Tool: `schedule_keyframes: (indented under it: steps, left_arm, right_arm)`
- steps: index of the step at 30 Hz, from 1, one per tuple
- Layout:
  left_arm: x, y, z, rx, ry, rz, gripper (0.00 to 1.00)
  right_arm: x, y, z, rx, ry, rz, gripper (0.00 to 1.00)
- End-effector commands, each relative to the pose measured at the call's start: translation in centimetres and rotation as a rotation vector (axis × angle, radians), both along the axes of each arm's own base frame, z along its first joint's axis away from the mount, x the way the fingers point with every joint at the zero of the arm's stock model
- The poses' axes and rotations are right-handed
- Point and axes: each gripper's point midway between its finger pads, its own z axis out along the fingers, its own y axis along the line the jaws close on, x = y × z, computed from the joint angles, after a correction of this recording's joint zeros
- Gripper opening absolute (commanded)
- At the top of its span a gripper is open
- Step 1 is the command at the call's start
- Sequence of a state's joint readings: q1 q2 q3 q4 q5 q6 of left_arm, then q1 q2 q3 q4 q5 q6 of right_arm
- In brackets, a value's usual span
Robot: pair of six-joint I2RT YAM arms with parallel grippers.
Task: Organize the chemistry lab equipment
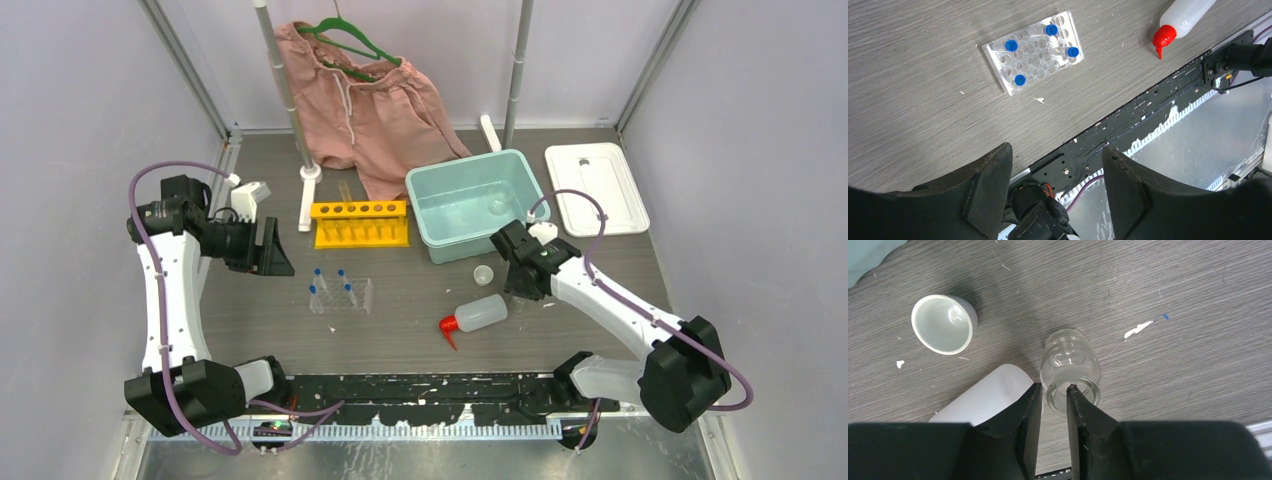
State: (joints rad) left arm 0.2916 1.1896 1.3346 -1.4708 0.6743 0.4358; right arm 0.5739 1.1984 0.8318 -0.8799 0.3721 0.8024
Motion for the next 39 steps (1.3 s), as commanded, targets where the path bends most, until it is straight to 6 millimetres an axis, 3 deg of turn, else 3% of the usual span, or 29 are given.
schedule_keyframes:
  steps: [1,4,7,10,18,22,25,27,32,39]
  left_arm:
    - [0.2,-0.2,0.3,-0.007,-0.031,-0.020,0.66]
    - [0.2,-0.3,0.4,-0.011,-0.031,-0.020,0.66]
    - [0.2,-0.3,0.4,-0.011,-0.031,-0.020,0.66]
    - [0.1,-0.2,0.5,-0.006,-0.034,-0.022,0.66]
    - [0.0,-0.2,0.7,-0.005,-0.034,-0.025,0.65]
    - [-0.1,-0.3,0.8,-0.004,-0.036,-0.026,0.65]
    - [-0.1,-0.3,1.0,-0.002,-0.039,-0.025,0.65]
    - [-0.2,-0.3,1.0,-0.002,-0.040,-0.025,0.65]
    - [-0.3,-0.2,1.2,0.006,-0.046,-0.024,0.64]
    - [-0.3,-0.1,0.9,0.016,-0.046,-0.025,0.64]
  right_arm:
    - [0.5,0.0,-0.2,-0.010,-0.024,-0.002,0.30]
    - [0.5,0.0,-0.4,-0.010,-0.023,-0.002,0.23]
    - [0.5,0.1,-0.2,-0.006,-0.019,0.002,0.04]
    - [0.4,0.1,1.3,0.004,-0.033,0.012,0.01]
    - [1.8,0.7,12.5,0.082,-0.211,0.067,0.01]
    - [4.3,1.7,18.4,0.095,-0.315,0.103,0.01]
    - [7.3,2.6,20.6,0.080,-0.353,0.116,0.01]
    - [9.5,3.4,20.8,0.072,-0.352,0.123,0.01]
    - [14.5,4.4,18.0,0.025,-0.278,0.118,0.01]
    - [18.0,3.2,12.5,-0.050,-0.157,0.091,0.01]
